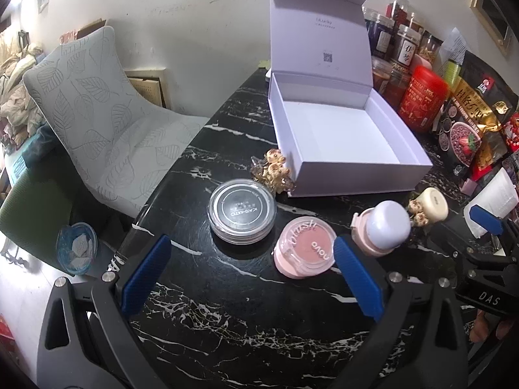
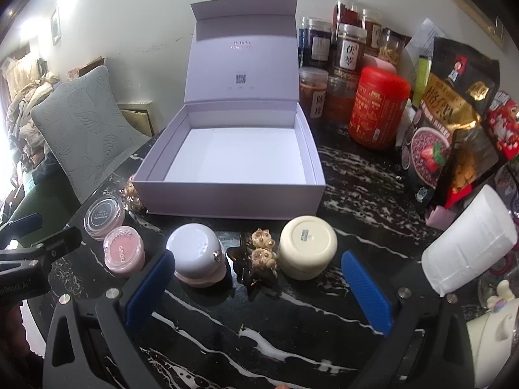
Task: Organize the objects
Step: 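Grasp the black-lidded jar with the left tool while the right tool grasps the white jar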
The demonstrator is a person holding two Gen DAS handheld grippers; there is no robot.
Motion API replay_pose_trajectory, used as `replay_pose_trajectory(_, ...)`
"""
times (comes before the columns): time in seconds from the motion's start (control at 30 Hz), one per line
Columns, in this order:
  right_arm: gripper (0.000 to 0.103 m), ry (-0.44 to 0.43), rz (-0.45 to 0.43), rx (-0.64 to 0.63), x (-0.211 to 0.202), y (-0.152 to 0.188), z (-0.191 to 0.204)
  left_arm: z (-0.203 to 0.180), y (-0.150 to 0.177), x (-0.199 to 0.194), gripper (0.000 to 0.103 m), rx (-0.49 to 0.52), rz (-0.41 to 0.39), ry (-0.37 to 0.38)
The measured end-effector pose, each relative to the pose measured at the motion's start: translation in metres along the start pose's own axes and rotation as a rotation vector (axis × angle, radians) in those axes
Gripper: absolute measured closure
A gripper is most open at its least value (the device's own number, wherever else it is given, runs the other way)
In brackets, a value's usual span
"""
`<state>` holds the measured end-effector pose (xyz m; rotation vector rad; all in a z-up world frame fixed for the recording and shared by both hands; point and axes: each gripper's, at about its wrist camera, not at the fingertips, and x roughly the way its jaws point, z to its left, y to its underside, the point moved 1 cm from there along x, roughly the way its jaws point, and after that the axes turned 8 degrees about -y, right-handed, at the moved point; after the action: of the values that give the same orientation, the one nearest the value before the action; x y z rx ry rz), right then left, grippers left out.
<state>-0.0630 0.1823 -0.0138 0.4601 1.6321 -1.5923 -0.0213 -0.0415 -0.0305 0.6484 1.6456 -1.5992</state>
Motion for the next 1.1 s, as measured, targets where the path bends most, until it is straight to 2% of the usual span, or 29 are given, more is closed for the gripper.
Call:
replay_pose_trajectory(0.33, 0.0, -0.01, 0.022, 0.032, 0.017, 0.01, -0.008, 0.004, 0.001, 0.02, 0.003, -0.008, -0.005, 0.002)
replay_pose_trajectory(0.63, 0.0, -0.072, 0.006, -0.036, 0.025, 0.011, 0.007, 0.012, -0.002, 0.036, 0.019, -0.015, 0.011, -0.001)
replay_pose_trajectory(0.8, 0.004, -0.095, -0.004, -0.094, 0.03, 0.011, 0.019, 0.013, -0.003, 0.045, 0.024, -0.016, 0.021, 0.021)
replay_pose_trajectory(0.87, 0.009, -0.097, 0.0, -0.11, 0.033, 0.011, 0.023, 0.012, -0.004, 0.048, 0.026, -0.01, 0.022, 0.032)
replay_pose_trajectory(1.1, 0.014, -0.106, 0.011, -0.167, 0.045, 0.014, 0.033, 0.01, -0.007, 0.058, 0.026, -0.002, 0.018, 0.045)
